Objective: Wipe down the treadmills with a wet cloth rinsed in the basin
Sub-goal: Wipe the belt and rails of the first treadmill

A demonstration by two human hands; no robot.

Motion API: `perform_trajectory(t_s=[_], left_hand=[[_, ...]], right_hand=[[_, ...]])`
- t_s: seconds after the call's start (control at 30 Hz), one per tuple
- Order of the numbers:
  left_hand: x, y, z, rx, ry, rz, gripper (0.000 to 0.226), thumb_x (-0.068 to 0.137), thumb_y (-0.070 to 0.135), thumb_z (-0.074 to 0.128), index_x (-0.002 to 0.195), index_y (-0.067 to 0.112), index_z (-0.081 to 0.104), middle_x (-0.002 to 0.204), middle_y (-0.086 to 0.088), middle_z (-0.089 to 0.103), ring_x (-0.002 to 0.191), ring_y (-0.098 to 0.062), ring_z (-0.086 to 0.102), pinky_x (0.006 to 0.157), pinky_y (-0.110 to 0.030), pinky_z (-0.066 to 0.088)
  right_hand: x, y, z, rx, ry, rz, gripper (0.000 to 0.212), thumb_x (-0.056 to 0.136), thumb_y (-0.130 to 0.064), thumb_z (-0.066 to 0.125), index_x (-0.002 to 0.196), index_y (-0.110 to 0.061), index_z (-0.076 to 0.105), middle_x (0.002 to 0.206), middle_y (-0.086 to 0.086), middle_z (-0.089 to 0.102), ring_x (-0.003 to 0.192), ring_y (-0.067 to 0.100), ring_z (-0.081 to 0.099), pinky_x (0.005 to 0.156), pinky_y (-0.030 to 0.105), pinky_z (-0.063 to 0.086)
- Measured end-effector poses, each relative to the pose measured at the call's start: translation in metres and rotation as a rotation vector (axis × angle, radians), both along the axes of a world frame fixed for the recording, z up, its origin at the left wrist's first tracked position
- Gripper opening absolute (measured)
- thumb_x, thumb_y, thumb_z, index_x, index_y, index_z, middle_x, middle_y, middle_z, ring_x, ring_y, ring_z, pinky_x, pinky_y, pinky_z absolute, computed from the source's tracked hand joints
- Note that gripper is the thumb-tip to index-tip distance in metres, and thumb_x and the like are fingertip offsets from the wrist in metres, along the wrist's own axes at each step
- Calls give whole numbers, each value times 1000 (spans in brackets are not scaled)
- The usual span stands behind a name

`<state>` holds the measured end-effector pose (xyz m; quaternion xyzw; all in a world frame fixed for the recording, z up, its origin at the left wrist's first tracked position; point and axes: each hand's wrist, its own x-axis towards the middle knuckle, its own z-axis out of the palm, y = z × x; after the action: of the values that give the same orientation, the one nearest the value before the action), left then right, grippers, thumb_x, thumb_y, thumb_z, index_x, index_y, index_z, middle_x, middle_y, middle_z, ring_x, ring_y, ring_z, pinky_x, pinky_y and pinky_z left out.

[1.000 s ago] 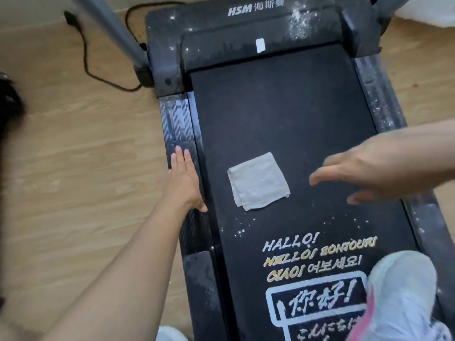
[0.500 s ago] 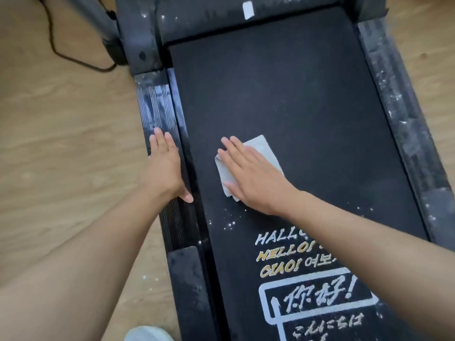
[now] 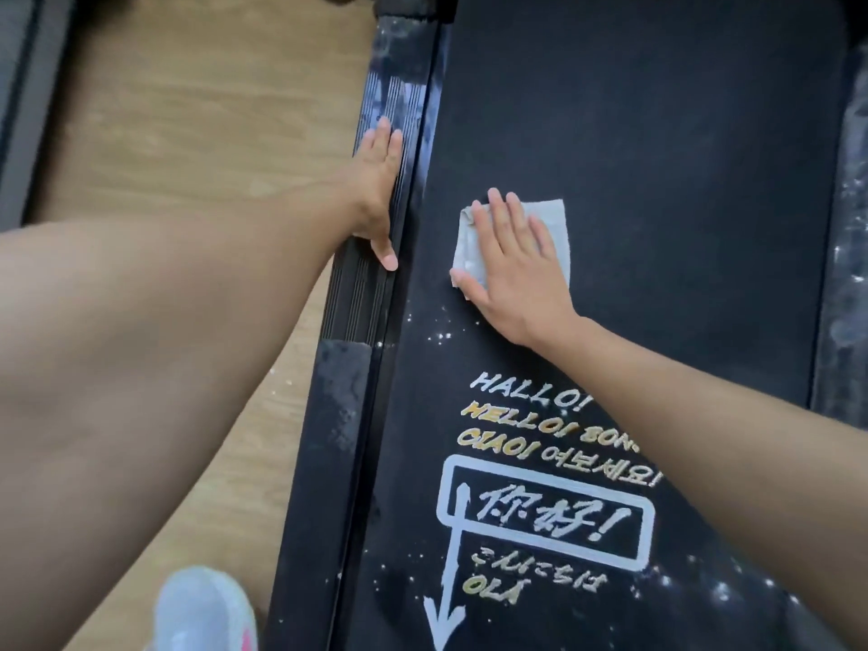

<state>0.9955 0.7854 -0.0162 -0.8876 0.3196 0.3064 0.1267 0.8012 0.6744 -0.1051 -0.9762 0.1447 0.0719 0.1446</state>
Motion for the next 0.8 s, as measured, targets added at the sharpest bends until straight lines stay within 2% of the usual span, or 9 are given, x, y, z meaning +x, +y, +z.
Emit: perform_trajectory(t_s=[0.13, 0.33, 0.47, 0.57, 0.67, 0.8], left_hand=[[2, 0, -8, 20, -53, -18, 168, 53, 44, 100, 158, 6, -25, 167, -12, -31, 157, -27, -21, 128, -37, 1], [20, 16, -22, -73, -5, -90, 171, 45, 50, 99, 162, 8, -19, 169, -10, -27, 158, -26, -19, 130, -41, 5], [25, 14, -20, -42, -35, -196, 175, 43, 64, 94, 160, 7, -23, 168, -12, -30, 158, -27, -21, 130, -45, 6], [33, 15, -17, 22, -61, -313, 174, 47, 70, 91, 159, 3, -24, 167, -17, -30, 157, -30, -20, 130, -45, 7], [35, 15, -11, 102, -89, -420, 170, 53, 81, 83, 157, 0, -25, 165, -23, -31, 157, -36, -19, 129, -48, 10], [29, 22, -10, 48, -69, -387, 164, 61, 73, 86, 157, -2, -24, 165, -24, -30, 157, -37, -20, 129, -52, 11]], right_hand=[[14, 0, -3, -23, -7, 8, 71, 113, -46, 24, 167, -3, 10, 176, 19, 4, 163, 33, 0, 132, 48, 4], [58, 13, -10, -84, -20, -147, 73, 110, -49, 19, 168, -9, 2, 177, 11, -5, 164, 26, -7, 132, 45, 0], [83, 14, -8, -73, 9, -213, 74, 108, -50, 18, 169, -12, -1, 177, 7, -7, 163, 24, -9, 132, 45, -3], [57, 36, -10, -97, 20, -201, 73, 108, -48, 20, 169, -13, -1, 177, 5, -6, 163, 23, -9, 132, 45, -3], [8, 93, -8, -78, 10, -183, 71, 108, -43, 23, 169, -11, 3, 178, 7, -3, 164, 25, -6, 132, 49, 5], [-93, 199, -1, -52, 70, -147, 74, 109, -43, 33, 168, -8, 5, 177, 11, -4, 164, 30, -6, 130, 52, 11]])
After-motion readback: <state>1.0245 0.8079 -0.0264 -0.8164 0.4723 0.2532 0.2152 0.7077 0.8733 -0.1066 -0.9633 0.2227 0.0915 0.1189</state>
